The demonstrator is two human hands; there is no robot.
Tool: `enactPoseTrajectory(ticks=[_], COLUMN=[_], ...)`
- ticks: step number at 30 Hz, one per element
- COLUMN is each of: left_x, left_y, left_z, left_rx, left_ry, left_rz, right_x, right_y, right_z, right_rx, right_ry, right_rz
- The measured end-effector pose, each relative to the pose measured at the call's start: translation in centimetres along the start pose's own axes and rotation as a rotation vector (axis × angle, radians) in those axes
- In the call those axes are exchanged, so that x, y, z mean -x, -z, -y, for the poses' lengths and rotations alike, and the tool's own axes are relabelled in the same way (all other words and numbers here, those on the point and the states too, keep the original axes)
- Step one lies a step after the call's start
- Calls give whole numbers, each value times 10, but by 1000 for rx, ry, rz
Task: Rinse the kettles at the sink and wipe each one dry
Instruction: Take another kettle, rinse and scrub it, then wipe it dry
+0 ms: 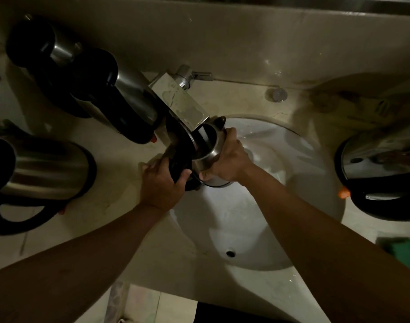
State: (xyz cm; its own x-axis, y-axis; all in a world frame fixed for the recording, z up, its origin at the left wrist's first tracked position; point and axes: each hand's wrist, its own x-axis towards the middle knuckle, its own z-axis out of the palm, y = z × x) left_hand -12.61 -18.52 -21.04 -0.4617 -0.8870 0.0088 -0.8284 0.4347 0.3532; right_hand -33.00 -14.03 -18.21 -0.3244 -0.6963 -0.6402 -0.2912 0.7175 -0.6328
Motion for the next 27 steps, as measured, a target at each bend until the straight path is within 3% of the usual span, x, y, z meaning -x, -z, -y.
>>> enactPoseTrajectory(ticks=[27], left_x=[-2], left_y=[-4], left_z=[4], left_rx=[-47], left_ry=[-23], left_rz=[8], right_x=[4], right_y=[0], right_z=[4], right_rx=[4], right_ry=[-10], right_rz=[-8])
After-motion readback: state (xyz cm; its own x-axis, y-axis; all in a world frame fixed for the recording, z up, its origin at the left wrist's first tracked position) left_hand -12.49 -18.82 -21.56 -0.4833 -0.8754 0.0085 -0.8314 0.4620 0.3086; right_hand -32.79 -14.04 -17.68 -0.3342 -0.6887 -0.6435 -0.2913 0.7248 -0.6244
